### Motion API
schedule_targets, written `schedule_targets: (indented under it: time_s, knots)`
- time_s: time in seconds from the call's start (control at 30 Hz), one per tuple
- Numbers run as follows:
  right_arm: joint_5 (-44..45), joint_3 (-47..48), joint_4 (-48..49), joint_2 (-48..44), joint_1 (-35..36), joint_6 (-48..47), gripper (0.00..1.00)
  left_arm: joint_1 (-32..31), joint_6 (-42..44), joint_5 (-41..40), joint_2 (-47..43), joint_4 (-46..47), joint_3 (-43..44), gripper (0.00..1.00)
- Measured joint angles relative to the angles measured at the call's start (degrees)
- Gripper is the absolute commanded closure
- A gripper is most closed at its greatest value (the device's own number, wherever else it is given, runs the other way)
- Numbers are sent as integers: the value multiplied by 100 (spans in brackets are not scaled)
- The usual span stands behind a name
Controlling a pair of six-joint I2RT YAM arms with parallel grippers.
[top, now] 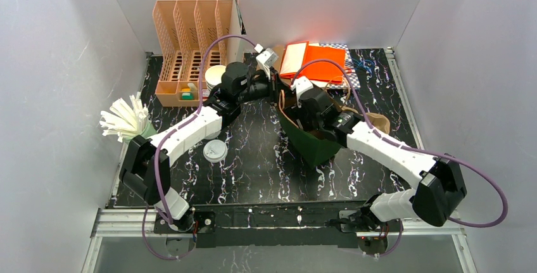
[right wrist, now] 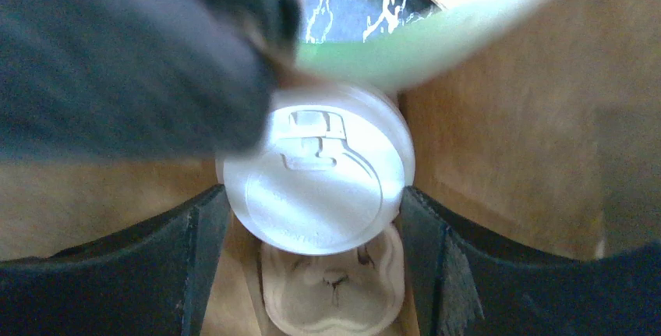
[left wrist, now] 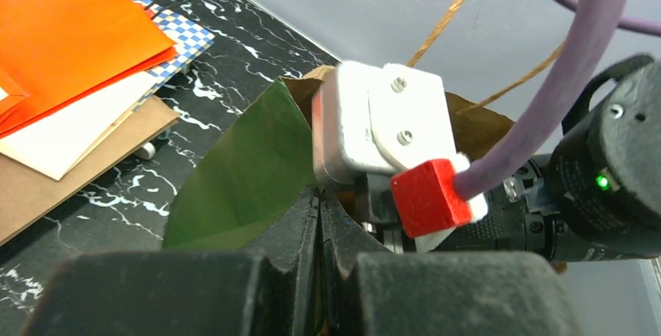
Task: Pack the takeout coffee
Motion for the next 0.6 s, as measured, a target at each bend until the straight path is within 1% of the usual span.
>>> schedule_targets:
  time_s: [0.2,0.6]
  knots:
    - [-33,507,-205,136,-94,-13,64,-31,-59,219,81,15,120,100]
    - [-142,586,-326,398,-216,11,65,-7,-240,328,295,59,201,100]
